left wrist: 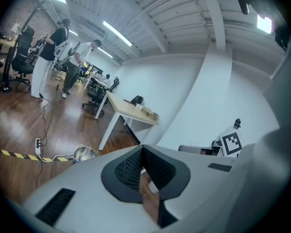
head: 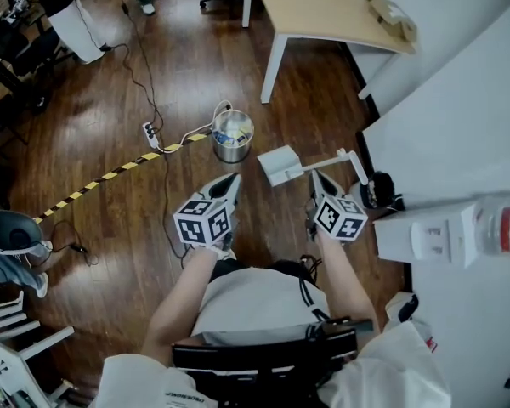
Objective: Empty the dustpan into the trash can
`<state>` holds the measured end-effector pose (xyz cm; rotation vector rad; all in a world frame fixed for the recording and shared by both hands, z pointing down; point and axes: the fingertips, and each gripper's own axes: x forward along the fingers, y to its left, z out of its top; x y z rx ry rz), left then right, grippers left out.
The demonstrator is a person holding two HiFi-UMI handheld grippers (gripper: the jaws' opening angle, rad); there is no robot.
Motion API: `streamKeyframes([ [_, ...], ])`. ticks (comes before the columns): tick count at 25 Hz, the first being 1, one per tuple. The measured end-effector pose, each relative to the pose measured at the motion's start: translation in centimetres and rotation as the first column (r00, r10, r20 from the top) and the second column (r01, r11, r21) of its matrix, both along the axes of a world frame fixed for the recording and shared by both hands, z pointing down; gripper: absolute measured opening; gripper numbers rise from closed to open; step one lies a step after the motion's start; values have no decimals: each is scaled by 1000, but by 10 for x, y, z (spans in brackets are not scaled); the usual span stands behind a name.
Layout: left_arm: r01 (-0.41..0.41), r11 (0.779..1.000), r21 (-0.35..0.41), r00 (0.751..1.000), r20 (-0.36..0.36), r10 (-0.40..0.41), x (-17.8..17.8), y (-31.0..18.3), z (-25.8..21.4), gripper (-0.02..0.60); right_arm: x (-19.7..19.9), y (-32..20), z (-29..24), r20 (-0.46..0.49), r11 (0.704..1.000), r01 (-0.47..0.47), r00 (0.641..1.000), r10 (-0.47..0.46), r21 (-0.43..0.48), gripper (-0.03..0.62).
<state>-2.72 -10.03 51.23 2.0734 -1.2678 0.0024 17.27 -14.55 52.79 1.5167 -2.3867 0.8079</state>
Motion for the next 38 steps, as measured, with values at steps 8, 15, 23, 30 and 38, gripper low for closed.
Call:
streamKeyframes([
  [8, 60, 997, 45, 998, -1, -60, 42, 36, -28, -9, 5, 58, -28, 1, 988, 154, 988, -154, 32, -2],
  [15, 90, 995, 32, 991, 94, -93, 103, 76, -32, -9, 51, 90, -37, 11, 974, 224, 974, -225, 28, -2],
  [23, 147, 989, 24, 980, 135, -149, 130, 105, -38, -9, 56, 105, -28, 24, 958, 288, 958, -287, -8, -2],
  [30, 102, 993, 52, 986, 128, -107, 134, 106, -51, -9, 57, 107, -51, 38, 969, 244, 969, -246, 41, -2],
  [38, 57, 996, 73, 990, 124, -66, 105, 97, -64, -9, 30, 106, -61, 14, 978, 202, 979, -203, 51, -2],
])
